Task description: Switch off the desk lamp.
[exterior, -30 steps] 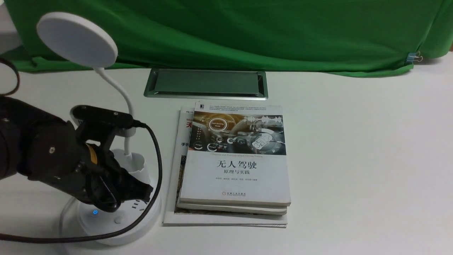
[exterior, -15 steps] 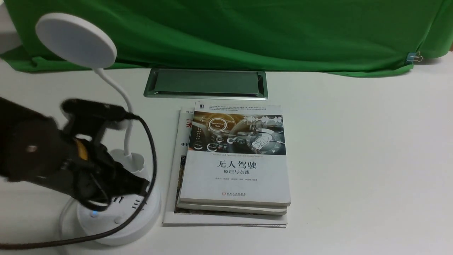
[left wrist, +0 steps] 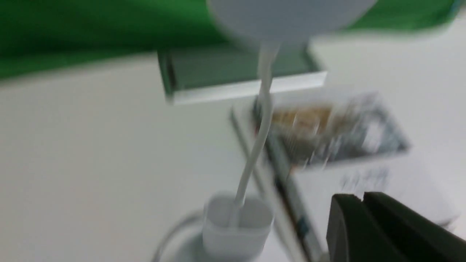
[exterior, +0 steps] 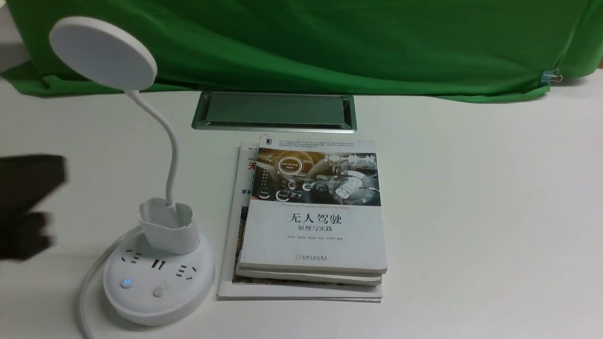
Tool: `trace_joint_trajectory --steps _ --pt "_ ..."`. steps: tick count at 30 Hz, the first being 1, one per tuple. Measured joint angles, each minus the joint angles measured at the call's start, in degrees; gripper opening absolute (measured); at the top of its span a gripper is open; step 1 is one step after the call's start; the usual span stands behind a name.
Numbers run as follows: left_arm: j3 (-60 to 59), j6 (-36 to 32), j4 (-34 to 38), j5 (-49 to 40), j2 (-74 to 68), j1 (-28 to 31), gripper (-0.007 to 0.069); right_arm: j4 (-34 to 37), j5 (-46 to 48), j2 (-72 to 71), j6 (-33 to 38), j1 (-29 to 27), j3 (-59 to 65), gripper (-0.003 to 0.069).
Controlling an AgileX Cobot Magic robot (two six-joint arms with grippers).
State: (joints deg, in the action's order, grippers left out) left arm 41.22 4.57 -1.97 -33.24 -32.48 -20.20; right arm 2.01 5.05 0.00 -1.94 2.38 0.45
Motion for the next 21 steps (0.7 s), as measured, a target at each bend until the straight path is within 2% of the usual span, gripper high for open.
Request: trace_joint_trajectory --steps 6,13,16,21 --pt "-0.1 0.0 0.0 0.0 9.1 0.0 0.0020 0.0 0.0 0.0 0.0 0.0 0.0 0.0036" --pt "-2.8 0.0 0.5 2.2 11.0 0.2 0.0020 0.0 0.0 0.0 0.0 0.0 0.0 0.0036" --pt "-6.7 -1.4 1.4 2.7 14.2 2.4 0.0020 0.0 0.1 0.0 0.0 0.0 0.0 0.0036" --pt "-18.0 -7.8 1.5 5.7 25.7 10.7 0.0020 0.0 0.1 0.0 0.0 0.0 0.0 0.0036"
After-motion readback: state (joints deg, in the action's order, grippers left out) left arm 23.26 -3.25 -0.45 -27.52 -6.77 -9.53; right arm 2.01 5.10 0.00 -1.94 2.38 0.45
